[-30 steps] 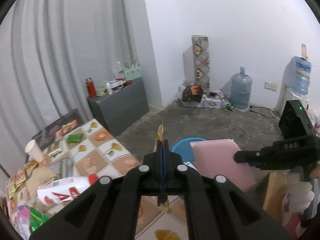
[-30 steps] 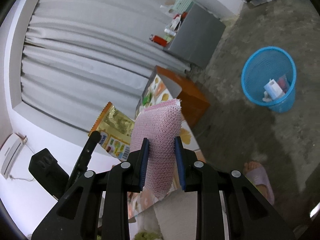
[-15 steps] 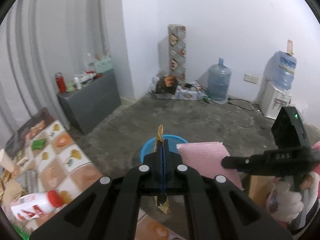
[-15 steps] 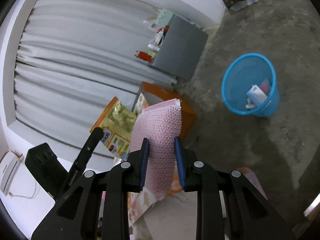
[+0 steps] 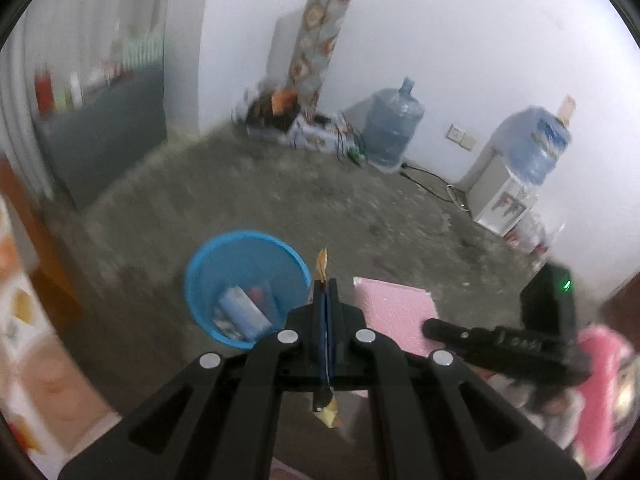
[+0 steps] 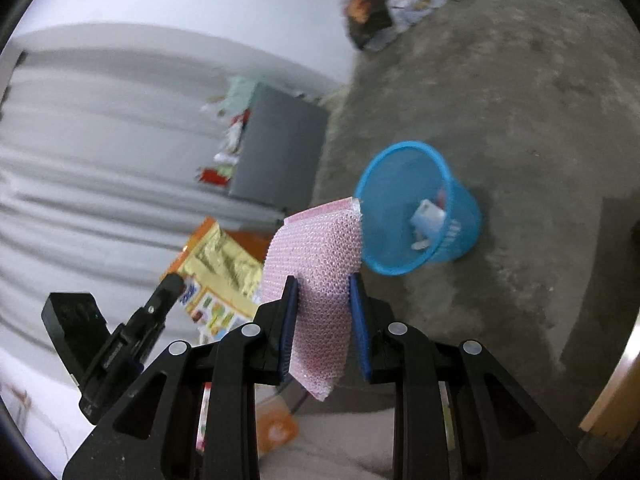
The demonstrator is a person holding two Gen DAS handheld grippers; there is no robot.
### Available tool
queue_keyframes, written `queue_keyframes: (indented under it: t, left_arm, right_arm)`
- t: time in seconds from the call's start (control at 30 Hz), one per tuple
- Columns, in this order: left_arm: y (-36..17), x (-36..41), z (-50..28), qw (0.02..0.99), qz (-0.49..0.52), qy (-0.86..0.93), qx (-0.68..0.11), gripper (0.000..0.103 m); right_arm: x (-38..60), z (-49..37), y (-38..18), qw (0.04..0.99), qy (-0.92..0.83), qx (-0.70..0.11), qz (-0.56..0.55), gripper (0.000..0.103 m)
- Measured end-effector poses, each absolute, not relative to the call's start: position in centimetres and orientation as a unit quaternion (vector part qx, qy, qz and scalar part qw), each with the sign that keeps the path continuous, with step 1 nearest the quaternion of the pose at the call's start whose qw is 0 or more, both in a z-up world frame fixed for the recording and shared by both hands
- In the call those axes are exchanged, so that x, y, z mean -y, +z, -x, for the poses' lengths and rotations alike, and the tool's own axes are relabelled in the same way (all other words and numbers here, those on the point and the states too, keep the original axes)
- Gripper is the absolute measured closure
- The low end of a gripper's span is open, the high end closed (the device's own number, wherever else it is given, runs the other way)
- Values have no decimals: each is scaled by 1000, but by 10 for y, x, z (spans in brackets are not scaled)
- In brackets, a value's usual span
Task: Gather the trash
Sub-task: 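Carry the pink pad and gold wrapper over the blue wastebasket with both tools, then open both tools over the blue wastebasket to drop the pad and wrapper, then move both tools back to the table toward the brown paper sheet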
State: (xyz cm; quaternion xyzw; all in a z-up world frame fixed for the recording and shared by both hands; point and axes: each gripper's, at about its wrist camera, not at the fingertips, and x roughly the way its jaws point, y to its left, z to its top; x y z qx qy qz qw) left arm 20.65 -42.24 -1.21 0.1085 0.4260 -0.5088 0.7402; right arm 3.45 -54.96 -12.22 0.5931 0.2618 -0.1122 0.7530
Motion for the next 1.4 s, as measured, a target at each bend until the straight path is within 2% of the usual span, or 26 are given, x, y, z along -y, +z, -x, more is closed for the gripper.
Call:
queue_keyframes:
  t: [0.1, 0.23, 0.27, 0.3, 0.37, 0.4, 0.43, 0.53, 0.63, 0.83, 1.0, 1.13, 1.27, 1.4]
  left_arm:
    - [-32, 439, -232, 727, -85, -499, -463, 102]
    - [-44, 459, -260, 733, -76, -484, -473, 102]
    - [-46, 463, -267, 737, -75, -480, -470, 98]
    - [-50, 470, -276, 738, -75, -478, -470, 92]
    - [-65, 484, -295, 745, -82, -460, -477, 46]
    - [-72, 489, -302, 753, -84, -449, -474, 43]
    - [-76, 490, -306, 757, -84, -446, -471, 43]
    - [-89, 485, -319, 766, -81, -419, -481, 43]
    - [-88, 468, -322, 762, -51, -424, -487, 41]
    - [-56, 430, -306, 778, -43, -440, -447, 38]
    - [-14, 392, -274, 796, -29, -458, -395, 28]
    - [11, 361, -243, 812, -48, -454, -363, 21]
    - [31, 320, -216, 838, -60, -433, -327, 14]
    - [46, 270, -195, 863, -52, -401, -302, 12]
  right_arm:
    - [561, -48, -135, 745, -133, -274, -593, 79]
    - [573, -74, -145, 745, -143, -288, -585, 78]
    - [576, -82, -147, 746, -145, -290, -582, 77]
    - [581, -96, -151, 747, -151, -292, -578, 76]
    - [589, -114, -160, 748, -164, -303, -567, 68]
    - [592, -125, -168, 746, -179, -312, -560, 64]
    - [595, -139, -180, 748, -188, -322, -549, 58]
    - [595, -156, -207, 742, -221, -364, -517, 57]
    - [588, -141, -219, 733, -224, -366, -528, 57]
    - [565, -94, -203, 745, -231, -360, -512, 57]
    - [538, -62, -172, 766, -244, -352, -480, 55]
    - [510, -52, -131, 805, -247, -339, -420, 44]
    - [484, -52, -89, 847, -235, -326, -347, 28]
    - [453, -56, -45, 887, -220, -295, -280, 16]
